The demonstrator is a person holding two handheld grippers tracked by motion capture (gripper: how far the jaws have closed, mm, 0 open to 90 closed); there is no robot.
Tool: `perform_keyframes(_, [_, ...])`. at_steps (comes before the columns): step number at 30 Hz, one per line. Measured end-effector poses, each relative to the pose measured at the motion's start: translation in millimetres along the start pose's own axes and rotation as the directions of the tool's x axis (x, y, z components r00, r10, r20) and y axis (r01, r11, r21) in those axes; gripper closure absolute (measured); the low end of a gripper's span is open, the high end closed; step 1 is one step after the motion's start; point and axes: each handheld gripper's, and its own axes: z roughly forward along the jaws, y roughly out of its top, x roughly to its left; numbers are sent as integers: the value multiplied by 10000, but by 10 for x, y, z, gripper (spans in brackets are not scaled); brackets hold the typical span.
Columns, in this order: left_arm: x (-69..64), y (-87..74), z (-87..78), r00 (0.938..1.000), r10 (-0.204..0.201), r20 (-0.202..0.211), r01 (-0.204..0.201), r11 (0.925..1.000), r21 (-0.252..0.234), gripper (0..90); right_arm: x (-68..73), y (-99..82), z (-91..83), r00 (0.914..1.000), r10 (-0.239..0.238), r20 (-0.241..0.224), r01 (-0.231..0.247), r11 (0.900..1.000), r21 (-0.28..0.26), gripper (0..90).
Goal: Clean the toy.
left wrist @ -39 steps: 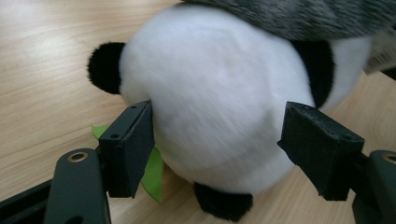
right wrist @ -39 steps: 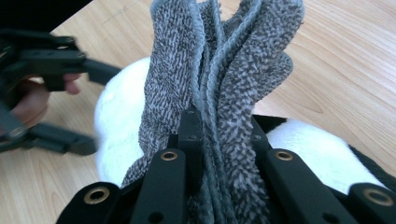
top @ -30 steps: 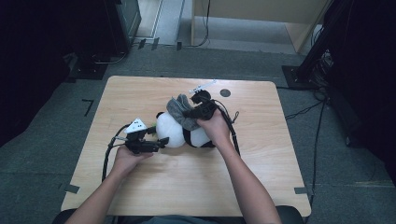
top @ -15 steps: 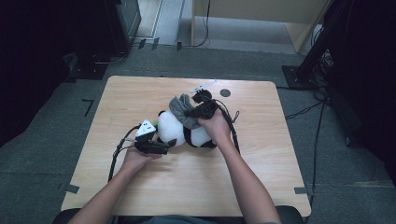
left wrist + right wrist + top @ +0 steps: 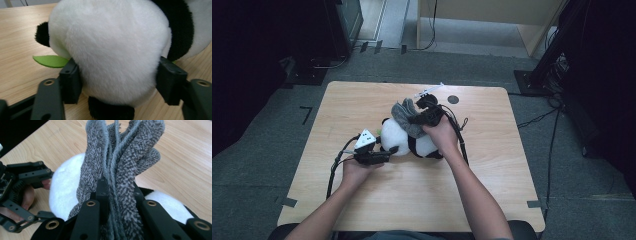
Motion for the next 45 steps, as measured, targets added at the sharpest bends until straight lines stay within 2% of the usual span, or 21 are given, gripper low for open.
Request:
perform_keyframes(4, [-13, 25, -20, 10000, -42, 35, 42, 10000, 24, 401, 117, 101, -87, 9996, 20, -271, -32, 9990, -452, 776])
perform_keyframes(8, [-13, 55, -26, 9999, -141, 67, 140, 9999, 88, 417, 381, 219, -89, 9964, -410, -744, 348, 9960, -823, 775])
perform_keyframes(11, [-15, 60, -35, 9998, -190, 80, 189, 9997, 134, 418, 578, 245, 55, 9934, -759, -858, 705, 9954, -648, 774])
perform_keyframes(14, [-13, 63, -40, 9997, -246, 57, 245, 9994, 249, 421, 615, 196, 250, 9945, -739, -739, 732, 9972, -116, 772])
perform_keyframes(16, [10, 59, -43, 9990, -433, 79, 430, 9983, 400, 428, 584, 143, 339, 9956, -676, -651, 680, 9977, 29, 770])
perform_keyframes(19, [11, 68, -42, 9991, -410, 102, 405, 9981, 465, 431, 532, 110, 326, 9963, -765, -385, 769, 9970, 106, 768])
perform_keyframes(21, [14, 70, -41, 9989, -455, 130, 448, 9978, 490, 432, 483, 95, 292, 9970, -712, -316, 717, 9973, 144, 766])
perform_keyframes(27, [36, 74, -46, 9972, -711, 217, 695, 9955, 644, 432, 268, 24, 100, 9963, -663, 551, 650, 9976, 251, 767])
perform_keyframes(29, [37, 74, -46, 9973, -693, 238, 676, 9956, 648, 433, 146, -25, 1, 9952, -484, 853, 466, 9986, 233, 767])
perform_keyframes(37, [39, 85, -44, 9966, -766, 295, 744, 9949, 677, 432, -227, -173, -350, 9916, 438, 1215, -401, 9987, -330, 767])
perform_keyframes(45, [50, 86, -46, 9965, -751, 373, 723, 9949, 705, 429, -439, -295, -493, 9855, 1037, 1343, -977, 9939, -504, 767])
